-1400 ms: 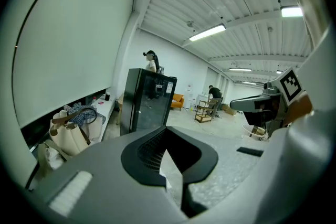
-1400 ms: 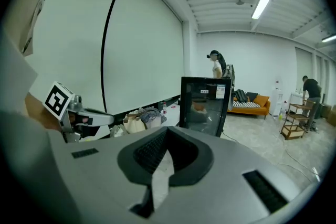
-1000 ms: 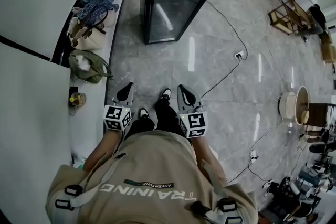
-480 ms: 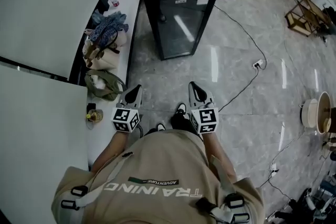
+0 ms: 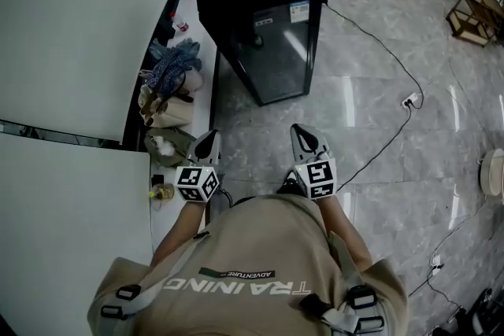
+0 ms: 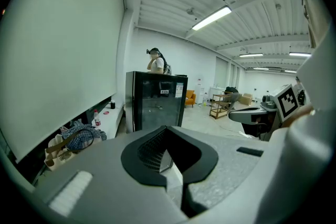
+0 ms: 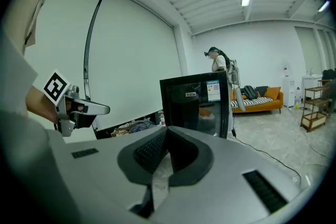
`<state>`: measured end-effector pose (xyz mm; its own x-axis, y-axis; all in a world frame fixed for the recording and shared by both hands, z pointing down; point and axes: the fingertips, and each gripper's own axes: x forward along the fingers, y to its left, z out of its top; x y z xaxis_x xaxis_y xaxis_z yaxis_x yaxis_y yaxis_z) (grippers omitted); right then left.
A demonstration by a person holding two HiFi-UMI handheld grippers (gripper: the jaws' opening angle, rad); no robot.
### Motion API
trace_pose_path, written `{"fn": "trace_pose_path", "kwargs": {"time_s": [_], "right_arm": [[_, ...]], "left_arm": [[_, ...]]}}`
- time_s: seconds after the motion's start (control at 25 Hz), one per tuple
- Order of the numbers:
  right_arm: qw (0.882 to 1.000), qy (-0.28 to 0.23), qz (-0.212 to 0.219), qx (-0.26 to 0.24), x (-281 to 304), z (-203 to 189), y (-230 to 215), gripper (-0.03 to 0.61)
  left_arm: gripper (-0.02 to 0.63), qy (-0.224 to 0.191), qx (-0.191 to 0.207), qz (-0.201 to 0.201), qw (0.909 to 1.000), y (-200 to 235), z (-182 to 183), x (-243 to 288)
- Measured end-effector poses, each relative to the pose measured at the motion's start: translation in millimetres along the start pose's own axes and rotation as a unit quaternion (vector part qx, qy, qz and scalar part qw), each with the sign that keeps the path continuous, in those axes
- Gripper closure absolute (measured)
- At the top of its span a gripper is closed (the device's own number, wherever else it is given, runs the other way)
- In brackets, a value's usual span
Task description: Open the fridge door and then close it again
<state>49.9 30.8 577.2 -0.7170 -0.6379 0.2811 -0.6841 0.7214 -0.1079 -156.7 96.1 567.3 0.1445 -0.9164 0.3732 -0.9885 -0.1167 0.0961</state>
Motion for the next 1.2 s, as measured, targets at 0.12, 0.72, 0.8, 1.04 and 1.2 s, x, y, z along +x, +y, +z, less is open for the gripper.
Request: {"fn": "trace_pose_path", "kwargs": {"time_s": [0.12,0.72,0.8,1.04,1.2], "right_arm": [[1.0,0.016,0.014,0.003,15.3,-8.0,-10.3,0.583],[0.995,0.052,0.086,-0.019,74.2,-6.9,1.9,0.583],[0.995,0.056,0.084,-0.017,79.8,-5.5,6.5,0.583],[0.995,0.07,0.07,-0.025,103.7,7.2,16.3,0.583],[0.995,0.067,0.06,-0.036,125.4,24.8,24.6,0.583]], "left_arm": [[0.614,0.003,-0.015,0.014,0.9998,-1.0,-0.1,12.2],[0.614,0.015,-0.034,0.037,0.9986,20.6,-3.0,38.4],[0.614,0.016,-0.034,0.034,0.9987,29.1,-3.1,41.1],[0.615,0.007,-0.038,0.01,0.9992,57.7,13.5,60.2],[0.614,-0.007,-0.026,-0.009,0.9996,79.3,34.0,74.0]]}}
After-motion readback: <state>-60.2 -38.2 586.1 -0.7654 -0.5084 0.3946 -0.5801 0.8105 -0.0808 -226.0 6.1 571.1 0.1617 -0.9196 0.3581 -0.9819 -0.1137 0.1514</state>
